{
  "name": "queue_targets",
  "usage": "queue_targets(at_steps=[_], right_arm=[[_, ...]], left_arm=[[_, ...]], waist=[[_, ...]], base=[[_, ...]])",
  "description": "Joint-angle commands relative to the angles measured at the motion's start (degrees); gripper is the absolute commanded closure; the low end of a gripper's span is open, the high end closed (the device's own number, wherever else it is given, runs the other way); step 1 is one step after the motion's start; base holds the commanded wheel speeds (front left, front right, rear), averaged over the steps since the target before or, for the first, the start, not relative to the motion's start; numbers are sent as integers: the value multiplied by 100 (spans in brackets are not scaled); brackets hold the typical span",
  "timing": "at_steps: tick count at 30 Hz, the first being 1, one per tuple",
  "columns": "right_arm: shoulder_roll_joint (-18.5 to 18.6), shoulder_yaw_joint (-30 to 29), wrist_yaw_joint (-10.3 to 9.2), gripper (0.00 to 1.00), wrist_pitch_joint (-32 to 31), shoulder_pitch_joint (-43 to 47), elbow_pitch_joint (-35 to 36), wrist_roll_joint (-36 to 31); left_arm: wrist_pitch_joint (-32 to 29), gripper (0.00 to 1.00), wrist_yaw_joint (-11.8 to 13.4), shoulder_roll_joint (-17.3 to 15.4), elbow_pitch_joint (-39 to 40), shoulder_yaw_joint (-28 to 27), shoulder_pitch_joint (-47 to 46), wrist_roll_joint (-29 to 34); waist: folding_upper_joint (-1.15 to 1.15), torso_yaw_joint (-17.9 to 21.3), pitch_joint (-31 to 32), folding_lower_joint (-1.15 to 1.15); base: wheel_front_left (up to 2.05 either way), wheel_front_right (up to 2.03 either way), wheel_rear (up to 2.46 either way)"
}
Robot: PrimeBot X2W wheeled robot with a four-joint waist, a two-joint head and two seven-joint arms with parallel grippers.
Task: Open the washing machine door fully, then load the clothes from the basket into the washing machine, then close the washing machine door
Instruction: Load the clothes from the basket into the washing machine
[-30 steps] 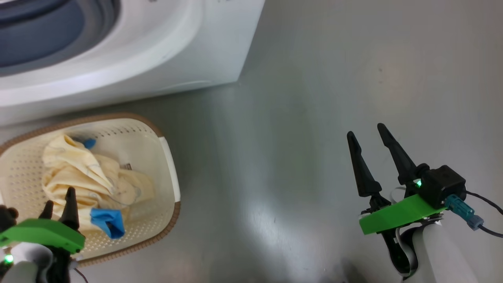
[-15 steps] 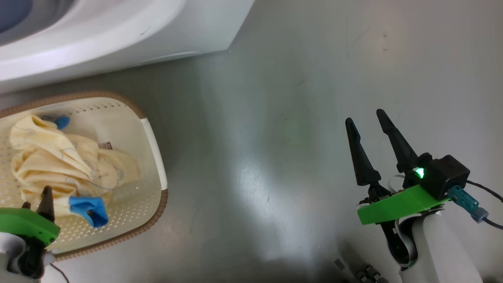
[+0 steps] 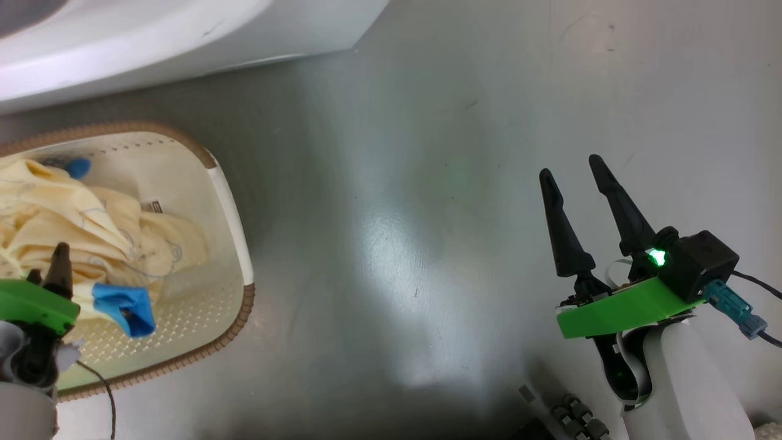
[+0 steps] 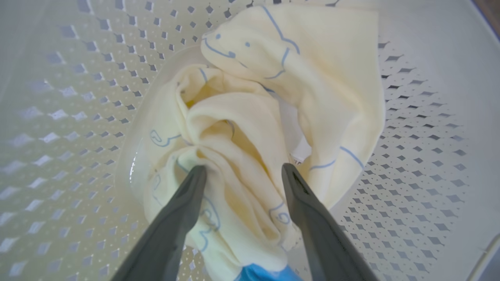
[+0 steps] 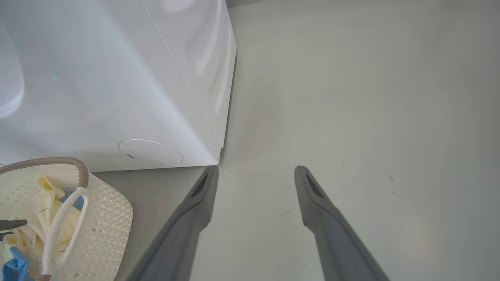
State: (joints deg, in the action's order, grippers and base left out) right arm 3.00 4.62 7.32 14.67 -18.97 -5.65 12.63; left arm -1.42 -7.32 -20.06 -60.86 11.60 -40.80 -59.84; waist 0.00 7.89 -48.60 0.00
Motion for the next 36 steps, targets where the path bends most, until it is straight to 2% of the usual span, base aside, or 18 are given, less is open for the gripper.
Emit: queue_targets(at_steps=[1,9,19,31,32,33,36], right_arm=[[-13,105,17,0,33,146,129,29],[-13,129,17,0,33,102,154,64],[-13,131,17,0,33,69,188,65],[-13,144,17,0,33,83,285,83],[-13,145,17,0,33,75,285,86],[-13,146,17,0,33,69,285,88],[-13,149,17,0,33,53,285,86]], left_arm=[[-9,0,-16,-306,35,-143,64,-67],[-144,0,-16,-343,-51,-105,-102,-345],[-435,0,-14,-353,-619,43,-583,-344],[-595,0,157,-307,-1063,108,-1054,-314],[-520,70,155,-293,-1089,98,-1082,-320],[-491,100,153,-287,-1102,95,-1090,-323],[-400,100,144,-261,-1136,97,-1096,-322]], waist=[[0,9,-59,0],[0,32,-203,0],[0,92,-375,0],[0,181,-600,0],[0,189,-613,0],[0,191,-613,0],[0,193,-589,0]], base=[[0,0,0],[0,0,0],[0,0,0],[0,0,0],[0,0,0],[0,0,0],[0,0,0]])
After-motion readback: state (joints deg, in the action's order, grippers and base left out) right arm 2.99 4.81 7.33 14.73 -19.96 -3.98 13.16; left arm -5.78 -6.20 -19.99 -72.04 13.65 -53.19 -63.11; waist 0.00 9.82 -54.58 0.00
